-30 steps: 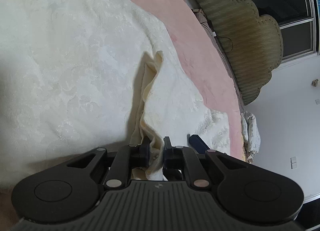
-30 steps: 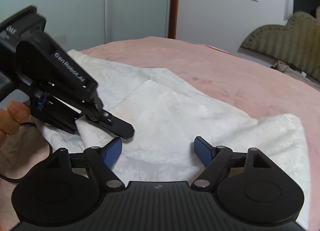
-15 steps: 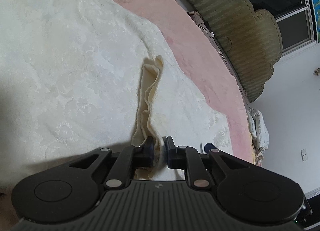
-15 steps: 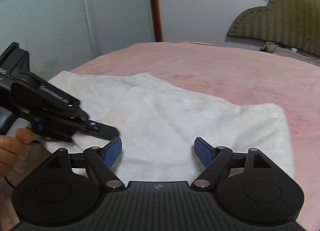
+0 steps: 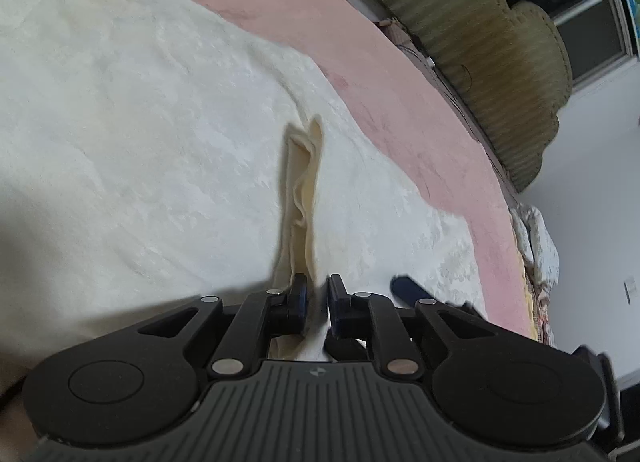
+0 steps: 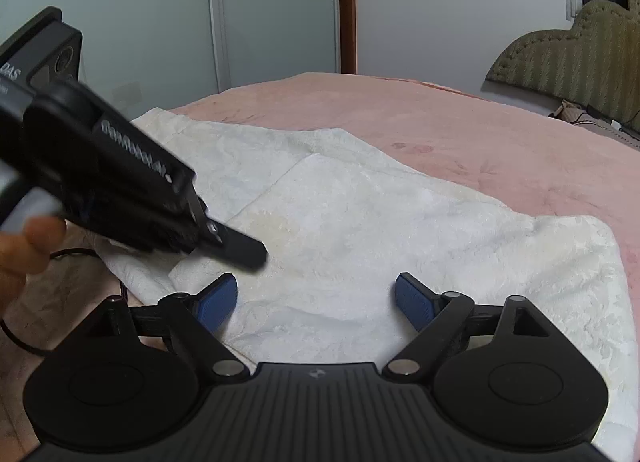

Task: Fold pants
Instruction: 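Open the left tool and release the pants fold, then grasp the pants with the right tool while the left tool grasps the other end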

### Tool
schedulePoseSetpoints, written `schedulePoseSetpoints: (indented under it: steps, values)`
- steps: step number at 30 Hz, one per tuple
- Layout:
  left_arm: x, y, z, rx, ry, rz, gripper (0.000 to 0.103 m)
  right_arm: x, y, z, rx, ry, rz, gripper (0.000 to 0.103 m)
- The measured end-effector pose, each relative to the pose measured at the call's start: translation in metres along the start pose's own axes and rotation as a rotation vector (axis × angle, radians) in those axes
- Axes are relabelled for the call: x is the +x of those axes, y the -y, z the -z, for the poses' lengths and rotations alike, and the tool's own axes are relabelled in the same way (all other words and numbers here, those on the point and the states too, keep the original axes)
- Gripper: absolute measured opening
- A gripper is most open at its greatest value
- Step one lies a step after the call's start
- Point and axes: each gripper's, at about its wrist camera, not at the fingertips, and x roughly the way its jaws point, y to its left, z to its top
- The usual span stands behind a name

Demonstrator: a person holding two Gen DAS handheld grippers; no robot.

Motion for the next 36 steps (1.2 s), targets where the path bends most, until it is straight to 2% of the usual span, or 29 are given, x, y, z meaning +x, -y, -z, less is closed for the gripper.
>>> schedulePoseSetpoints:
  steps: [3,5,8,11,15,18,19,23,26,29,33,36]
  values:
    - [-0.015,0.007,-0.015,0.032,0.102,-0.068,0.023,0.001,0.000,0.001,0.008,0.001,-0.001,0.089]
    - [-0.017,0.021,-0.025,0.093,0.137,-0.088,0.023,0.003,0.000,0.000,0.004,0.001,0.007,0.091]
    - [-0.002,0.050,-0.032,0.219,0.105,-0.070,0.023,0.005,0.001,0.000,0.009,0.000,0.010,0.093]
    - [0.026,0.071,-0.033,0.317,0.072,-0.126,0.023,0.006,0.000,0.000,0.009,0.001,0.012,0.094]
    - [0.061,0.064,-0.042,0.301,0.021,-0.186,0.023,0.007,-0.001,-0.001,0.013,0.001,0.012,0.094]
    - [0.052,0.064,-0.043,0.288,0.037,-0.194,0.023,0.006,0.000,-0.001,0.014,0.001,0.011,0.094]
    - [0.046,0.065,-0.040,0.293,0.052,-0.197,0.026,0.006,0.000,-0.001,0.014,0.001,0.011,0.094]
    - [0.019,0.063,-0.027,0.342,0.108,-0.211,0.054,0.006,0.001,-0.001,0.014,0.000,0.011,0.094]
    - [0.031,0.054,-0.019,0.360,0.065,-0.237,0.056,0.006,0.001,-0.001,0.013,0.000,0.013,0.095]
    - [0.035,0.055,-0.013,0.408,0.098,-0.260,0.058,0.005,-0.001,0.000,0.009,0.002,0.021,0.095]
    - [0.018,0.055,-0.009,0.389,0.155,-0.279,0.058,0.004,-0.002,0.000,0.007,0.008,0.040,0.099]
    - [-0.006,0.041,-0.004,0.346,0.199,-0.305,0.058,0.000,-0.002,0.001,0.012,0.031,0.054,0.099]
